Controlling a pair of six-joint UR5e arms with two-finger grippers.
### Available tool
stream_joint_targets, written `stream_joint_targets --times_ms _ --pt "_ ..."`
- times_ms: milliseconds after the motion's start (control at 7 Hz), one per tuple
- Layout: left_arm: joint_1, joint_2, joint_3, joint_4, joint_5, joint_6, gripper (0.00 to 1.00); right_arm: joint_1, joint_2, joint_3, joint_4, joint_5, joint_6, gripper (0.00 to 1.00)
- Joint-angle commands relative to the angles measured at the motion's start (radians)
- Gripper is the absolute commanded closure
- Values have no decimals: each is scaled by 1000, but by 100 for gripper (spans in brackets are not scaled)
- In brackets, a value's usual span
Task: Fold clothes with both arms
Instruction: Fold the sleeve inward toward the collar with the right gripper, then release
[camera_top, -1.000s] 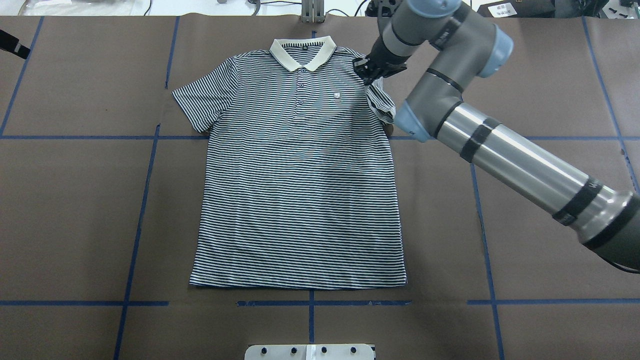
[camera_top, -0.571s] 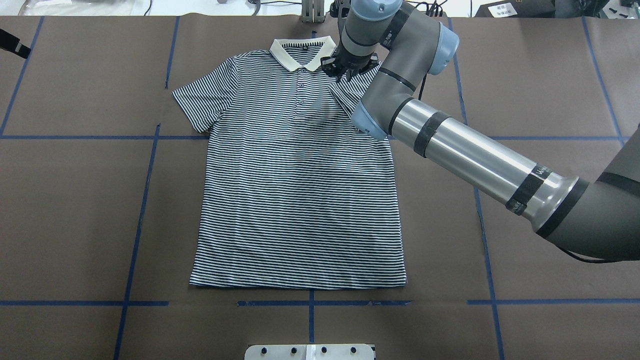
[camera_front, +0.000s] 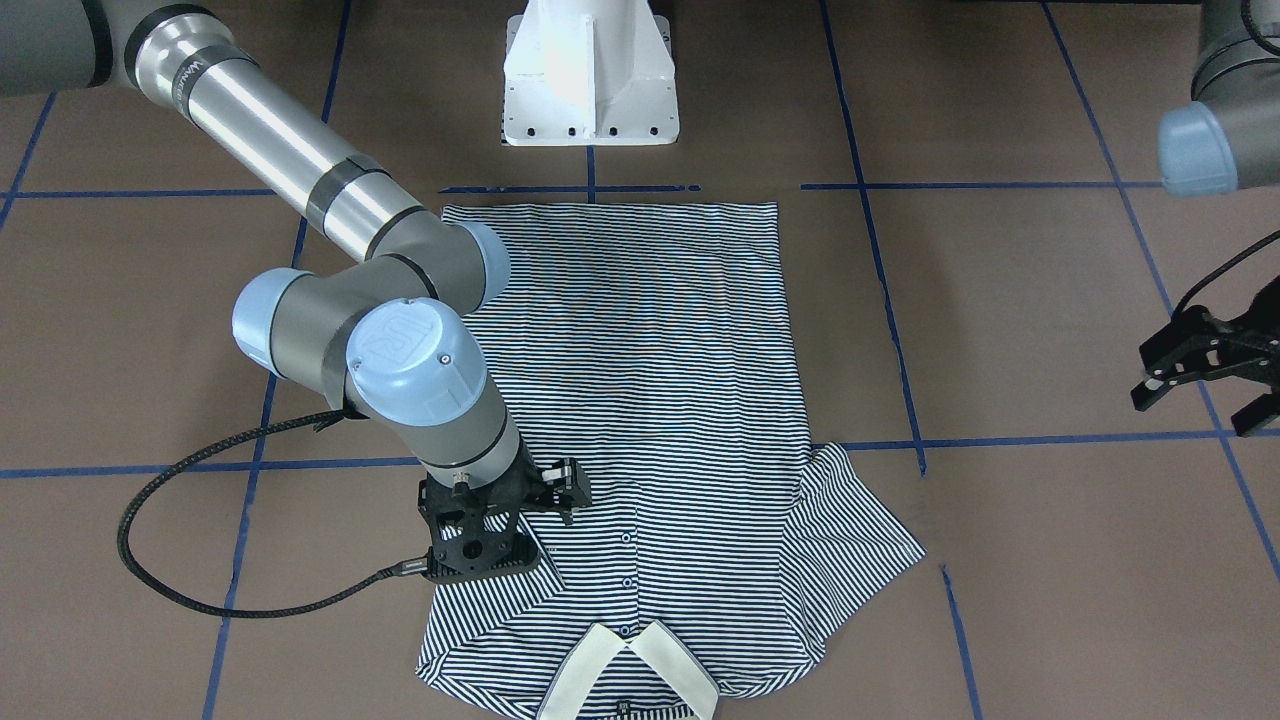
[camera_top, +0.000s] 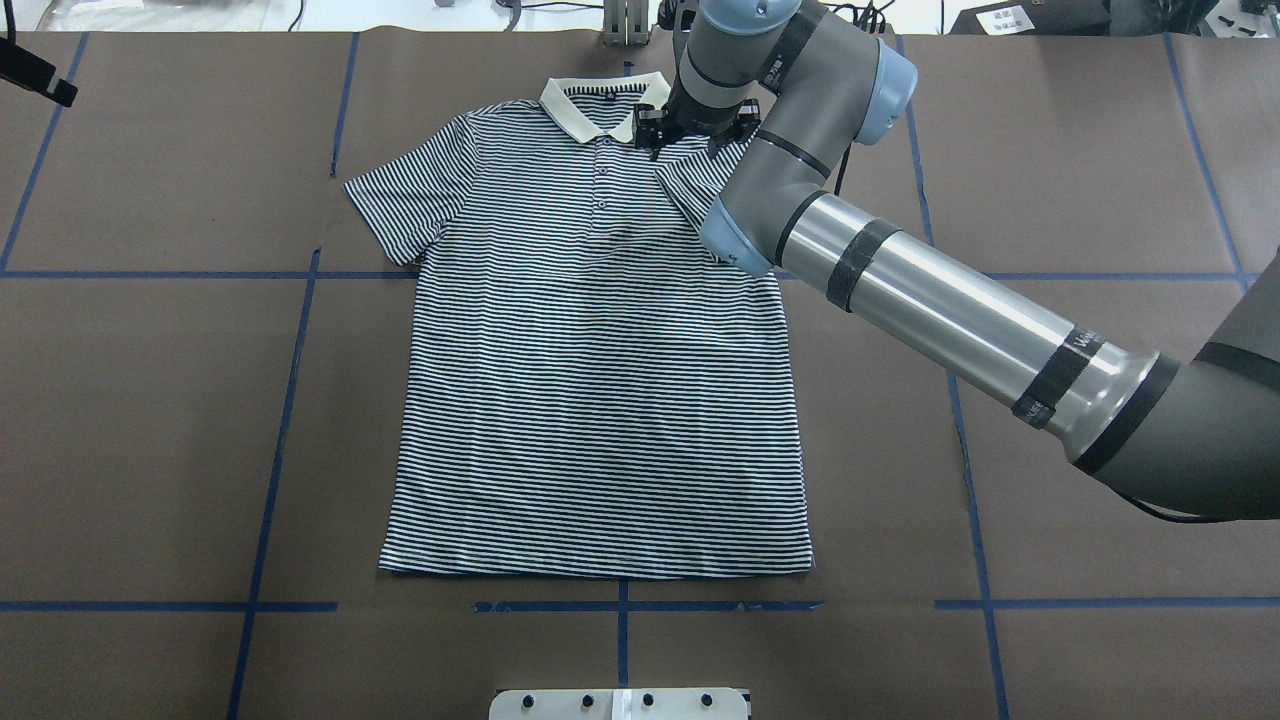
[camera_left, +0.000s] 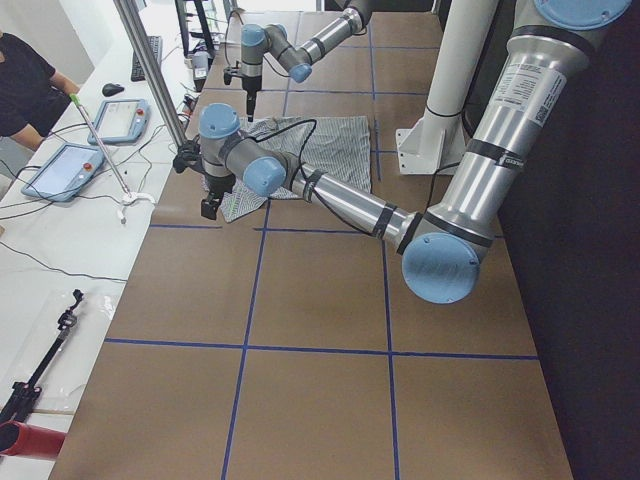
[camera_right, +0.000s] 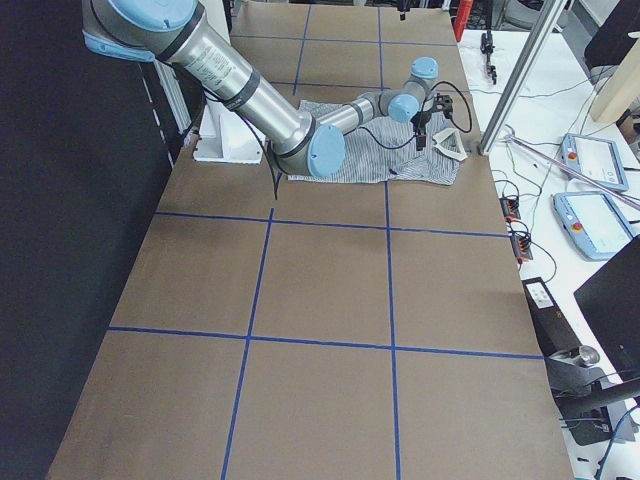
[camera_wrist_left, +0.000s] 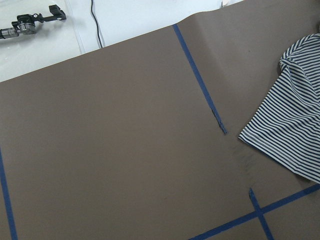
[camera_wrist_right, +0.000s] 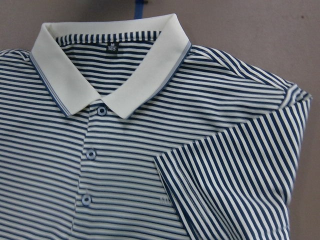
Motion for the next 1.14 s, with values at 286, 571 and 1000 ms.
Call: stream_joint_targets --times_ms 286,571,1000 --pt "298 -63 77 -165 343 -482 0 103 -212 558 -667 120 -305 0" --pt "345 -117 220 -291 405 -577 0 122 -349 711 -653 148 -263 0" --pt "380 -247 499 -457 517 -579 0 94 -413 768 -528 93 -147 0"
